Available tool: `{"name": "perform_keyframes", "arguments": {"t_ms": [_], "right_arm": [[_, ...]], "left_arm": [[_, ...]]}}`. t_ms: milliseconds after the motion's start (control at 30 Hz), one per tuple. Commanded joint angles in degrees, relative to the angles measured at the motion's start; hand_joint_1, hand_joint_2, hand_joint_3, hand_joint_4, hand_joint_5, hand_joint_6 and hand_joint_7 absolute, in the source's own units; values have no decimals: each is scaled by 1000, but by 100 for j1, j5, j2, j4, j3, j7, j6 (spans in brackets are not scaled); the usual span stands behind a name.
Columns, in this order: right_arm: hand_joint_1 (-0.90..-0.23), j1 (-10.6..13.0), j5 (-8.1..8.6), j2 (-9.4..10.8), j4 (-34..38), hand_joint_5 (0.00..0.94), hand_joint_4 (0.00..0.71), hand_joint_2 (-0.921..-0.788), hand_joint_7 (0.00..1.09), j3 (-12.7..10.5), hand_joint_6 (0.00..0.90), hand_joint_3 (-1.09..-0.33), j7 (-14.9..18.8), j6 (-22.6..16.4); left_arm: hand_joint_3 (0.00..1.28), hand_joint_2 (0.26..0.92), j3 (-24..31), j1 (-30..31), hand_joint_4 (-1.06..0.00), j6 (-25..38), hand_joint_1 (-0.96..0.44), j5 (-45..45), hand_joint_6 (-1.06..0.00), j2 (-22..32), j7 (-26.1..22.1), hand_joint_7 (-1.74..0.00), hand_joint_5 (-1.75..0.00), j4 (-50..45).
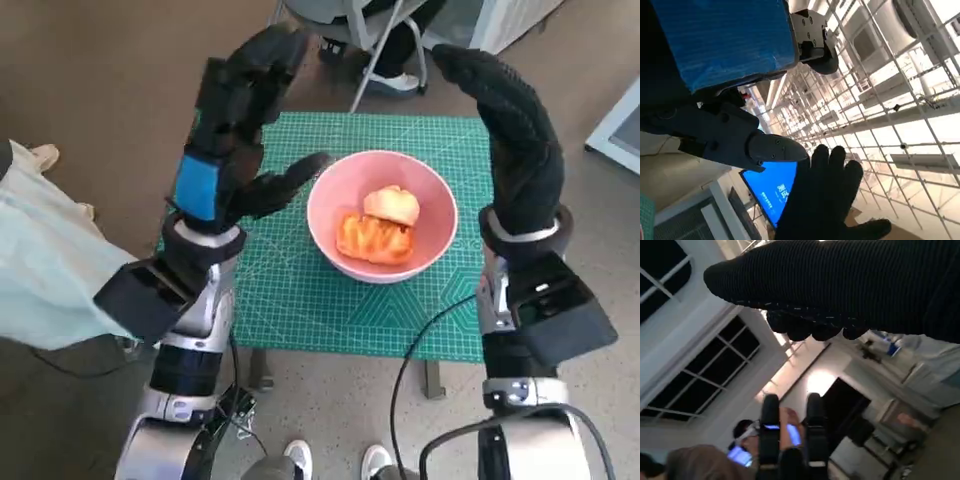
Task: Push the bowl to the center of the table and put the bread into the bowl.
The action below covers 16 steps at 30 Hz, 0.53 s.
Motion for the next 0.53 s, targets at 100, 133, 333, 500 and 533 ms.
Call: {"name": "perform_keyframes", "arguments": {"t_ms": [100,133,333,500,533], "right_arm": [[-565,100,-60,-27,-88,8,316,-921,742,59,7,-747,22,179],[-565,92,-56,-27,-91,7,315,-921,741,68,8,-747,31,186],[-564,62,-71,-26,-77,7,316,-921,741,98,9,-751,34,189],[-563,58,-90,-37,-72,8,320,-921,745,106,11,-753,24,198],[-563,61,-100,-40,-77,9,321,-921,746,106,10,-753,18,202]], "left_arm": [[230,921,82,74,-326,-84,-387,21,-59,17,16,-723,-7,-133],[234,921,84,77,-326,-95,-388,36,-61,19,21,-718,-7,-141],[268,921,93,74,-316,-154,-389,96,-71,25,28,-697,-1,-132],[280,921,80,70,-310,-145,-392,124,-65,35,18,-684,0,-129],[282,921,76,73,-308,-136,-393,127,-62,39,13,-680,0,-134]]}}
